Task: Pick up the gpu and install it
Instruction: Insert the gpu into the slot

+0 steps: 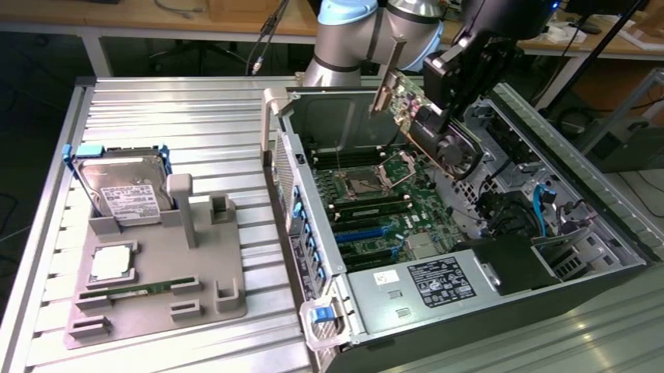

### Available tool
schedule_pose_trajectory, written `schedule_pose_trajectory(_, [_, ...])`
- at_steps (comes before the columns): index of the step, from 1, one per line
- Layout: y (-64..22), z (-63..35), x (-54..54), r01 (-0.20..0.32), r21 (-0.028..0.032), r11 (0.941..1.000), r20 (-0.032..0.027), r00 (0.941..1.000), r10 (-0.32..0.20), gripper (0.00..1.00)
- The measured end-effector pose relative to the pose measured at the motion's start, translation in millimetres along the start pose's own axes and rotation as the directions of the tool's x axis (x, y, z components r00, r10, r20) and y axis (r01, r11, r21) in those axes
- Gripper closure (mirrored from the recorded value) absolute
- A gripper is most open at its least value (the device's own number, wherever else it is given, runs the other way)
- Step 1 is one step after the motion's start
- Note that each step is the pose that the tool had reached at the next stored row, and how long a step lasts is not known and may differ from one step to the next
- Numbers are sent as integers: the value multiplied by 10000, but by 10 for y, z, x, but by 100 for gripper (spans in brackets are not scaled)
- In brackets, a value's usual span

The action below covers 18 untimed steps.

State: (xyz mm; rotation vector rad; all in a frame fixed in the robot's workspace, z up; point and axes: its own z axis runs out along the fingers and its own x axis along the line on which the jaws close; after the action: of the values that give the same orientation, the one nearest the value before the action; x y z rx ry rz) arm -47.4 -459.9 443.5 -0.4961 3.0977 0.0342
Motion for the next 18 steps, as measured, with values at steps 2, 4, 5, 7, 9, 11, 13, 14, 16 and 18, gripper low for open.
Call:
schedule_pose_trajectory(2, [0,0,0,36,0,10000,-1,10000,-36,73])
schedule_pose_trajectory(4, [0,0,0,72,0,10000,-2,10000,-72,73])
schedule_pose_trajectory(5, [0,0,0,98,0,10000,-3,10000,-98,73])
schedule_pose_trajectory(7, [0,0,0,256,-2,9997,-5,9997,-256,73])
schedule_pose_trajectory(9, [0,0,0,447,-3,9990,-10,9990,-447,73])
schedule_pose_trajectory(11, [0,0,0,596,-4,9982,-13,9982,-596,73])
schedule_pose_trajectory(13, [0,0,0,767,-6,9971,-16,9970,-767,73])
schedule_pose_trajectory(14, [0,0,1,870,-7,9962,-18,9962,-870,73])
schedule_pose_trajectory(16, [0,0,1,1130,-9,9936,-24,9936,-1130,73])
schedule_pose_trajectory(18, [0,0,1,1292,-11,9916,-26,9916,-1292,73])
